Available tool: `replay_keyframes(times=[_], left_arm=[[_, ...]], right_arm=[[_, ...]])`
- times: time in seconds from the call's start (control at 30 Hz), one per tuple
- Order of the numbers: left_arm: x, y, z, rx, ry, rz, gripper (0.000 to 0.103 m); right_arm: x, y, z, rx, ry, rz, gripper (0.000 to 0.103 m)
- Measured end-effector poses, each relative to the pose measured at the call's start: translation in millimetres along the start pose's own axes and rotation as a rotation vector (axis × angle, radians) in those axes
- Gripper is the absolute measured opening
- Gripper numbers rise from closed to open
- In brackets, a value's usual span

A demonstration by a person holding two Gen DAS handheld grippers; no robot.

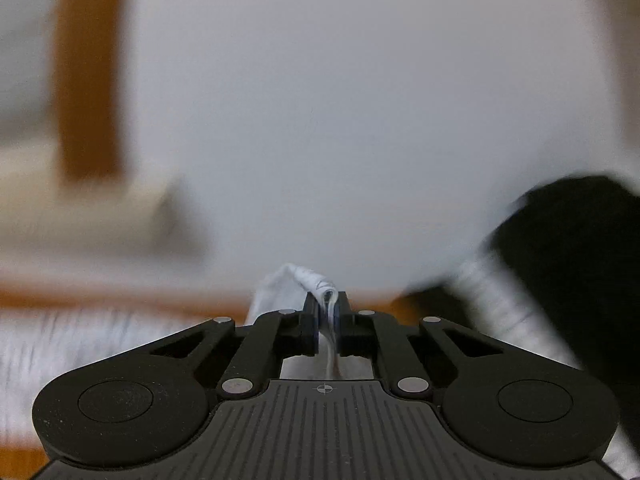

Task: Fold clothes
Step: 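Grasp the garment with the right tool and lift it toward the dark clothes pile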

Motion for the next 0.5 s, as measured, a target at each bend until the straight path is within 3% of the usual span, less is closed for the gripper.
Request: replay_keyframes(times=[0.1,0.17,0.2,0.3,0.37,0.43,0.5], left_arm=[[0,0,0,0.000,-0.001,-0.001,0.103],[1,0,0,0.001,-0.002,-0.002,0.103],[1,0,0,0.000,-0.004,-0.003,0.103],[2,-2,0,-0.011,-0.010,-0.004,0.103],[4,-3,-1,-0.019,-0.022,-0.003,0.103],[6,-8,-1,-0.039,-0.036,0.007,0.101],[9,-13,-1,-0.064,-0.049,0.020,0.097]], right_arm=[[-4,-22,-19,-0.102,-0.009,0.071,0.013],[-7,-25,-19,-0.094,0.003,0.121,0.037],[-7,-25,-15,-0.088,0.011,0.118,0.043],[-2,-23,2,-0.073,0.042,0.066,0.049],[4,-21,18,-0.069,0.075,-0.003,0.058],[13,-13,42,-0.044,0.124,-0.114,0.060],[19,-5,62,0.001,0.159,-0.163,0.060]])
Point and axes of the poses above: each gripper's, at about its wrist camera, not at the fingertips, and x roughly against the way its jaws point, y to its left, z to its underside, the point moved 5 cm from there along -x, roughly the way its jaws point, and after that the axes turned 2 degrees about z, right-handed, at the moved point
